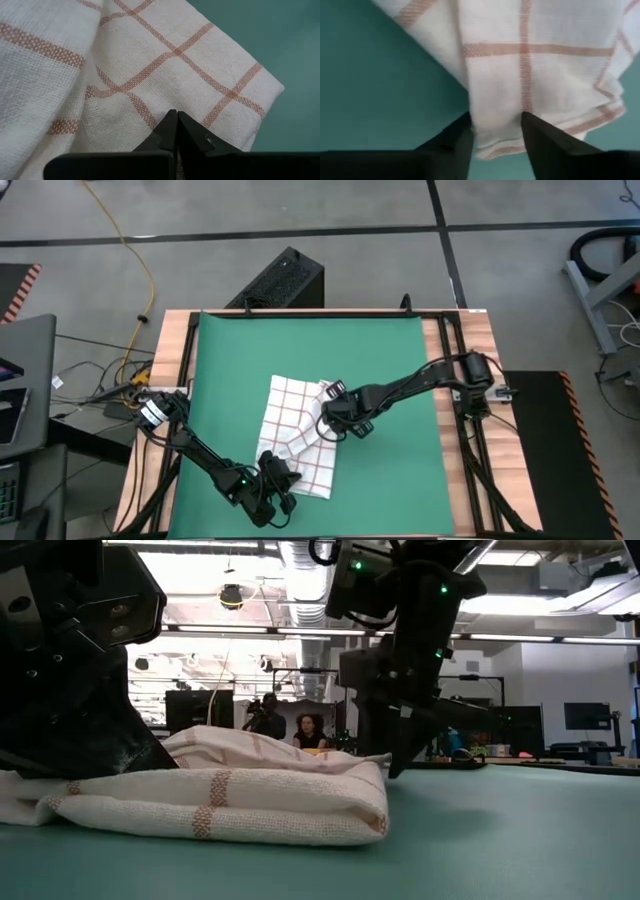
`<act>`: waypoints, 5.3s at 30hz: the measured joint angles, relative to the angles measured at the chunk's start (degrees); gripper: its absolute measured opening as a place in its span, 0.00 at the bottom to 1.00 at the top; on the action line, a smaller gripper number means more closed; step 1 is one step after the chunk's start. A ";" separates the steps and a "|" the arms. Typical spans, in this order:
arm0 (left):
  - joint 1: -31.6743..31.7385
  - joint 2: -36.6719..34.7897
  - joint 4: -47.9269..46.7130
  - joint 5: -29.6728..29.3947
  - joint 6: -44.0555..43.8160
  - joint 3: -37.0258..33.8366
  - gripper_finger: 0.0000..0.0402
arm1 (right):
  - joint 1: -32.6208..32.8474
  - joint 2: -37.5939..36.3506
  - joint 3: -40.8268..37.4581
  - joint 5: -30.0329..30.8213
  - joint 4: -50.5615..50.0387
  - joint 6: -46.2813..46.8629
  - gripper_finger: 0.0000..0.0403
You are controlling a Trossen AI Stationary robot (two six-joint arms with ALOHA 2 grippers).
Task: Roll towel
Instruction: Roll the white towel
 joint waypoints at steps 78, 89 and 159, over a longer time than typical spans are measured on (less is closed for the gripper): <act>0.22 0.00 1.43 1.42 -0.96 0.28 0.00 | -11.67 14.48 21.99 -11.32 27.51 9.94 0.15; 0.16 -0.09 1.52 2.25 -2.17 0.26 0.00 | -13.49 14.24 24.10 -12.28 27.65 14.34 0.44; -6.68 -14.27 -49.33 2.10 -36.02 9.35 0.00 | 15.93 -11.87 -17.09 -6.15 53.67 48.29 0.27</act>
